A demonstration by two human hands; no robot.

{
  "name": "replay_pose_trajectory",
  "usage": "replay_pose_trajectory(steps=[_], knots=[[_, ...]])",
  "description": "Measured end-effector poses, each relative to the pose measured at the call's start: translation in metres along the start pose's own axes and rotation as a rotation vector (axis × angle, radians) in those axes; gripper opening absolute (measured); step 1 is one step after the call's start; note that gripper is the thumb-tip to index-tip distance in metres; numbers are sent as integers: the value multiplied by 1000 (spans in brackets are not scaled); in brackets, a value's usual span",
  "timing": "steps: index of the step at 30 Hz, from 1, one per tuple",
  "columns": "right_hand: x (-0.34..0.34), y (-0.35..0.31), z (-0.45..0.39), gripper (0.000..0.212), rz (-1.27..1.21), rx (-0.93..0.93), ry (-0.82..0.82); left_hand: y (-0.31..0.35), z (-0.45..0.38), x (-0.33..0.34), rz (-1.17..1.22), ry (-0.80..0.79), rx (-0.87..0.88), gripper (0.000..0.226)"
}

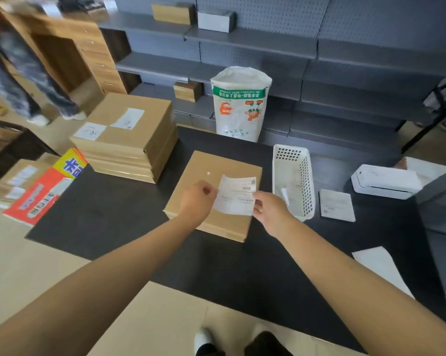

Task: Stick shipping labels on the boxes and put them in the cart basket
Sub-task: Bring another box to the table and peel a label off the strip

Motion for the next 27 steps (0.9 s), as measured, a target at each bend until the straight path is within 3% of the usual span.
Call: replay_pose_trajectory(steps=[4,10,13,17,23,27], knots=[[30,-4,-24,7,-5,-20,22,-22,-33,-20,72,-14,-53,9],[50,-12,-77,6,125,13,65,-34,-82,-19,125,-28,-125,10],[53,-8,-99,20,372,-28,202,-38,-101,-15,54,-62,-132,7],[59,-10,-112,20,674,-144,400,-46,-110,-9,-1,-136,-89,7],[65,-4,-113,7,746,-144,507,-56,-116,-18,-29,-133,-35,5],[69,4,-114,6,817,-142,532,-61,-123,-26,-38,-224,2,9]])
Point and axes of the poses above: each hand's wrist, its own z-axis away from the middle knuckle, its own x-axis out of the palm, y = z × x, the point moved 3 cm from there along -z, towards the middle knuckle, and after that the axes turned 12 degrees about z, right-handed, at the moved point
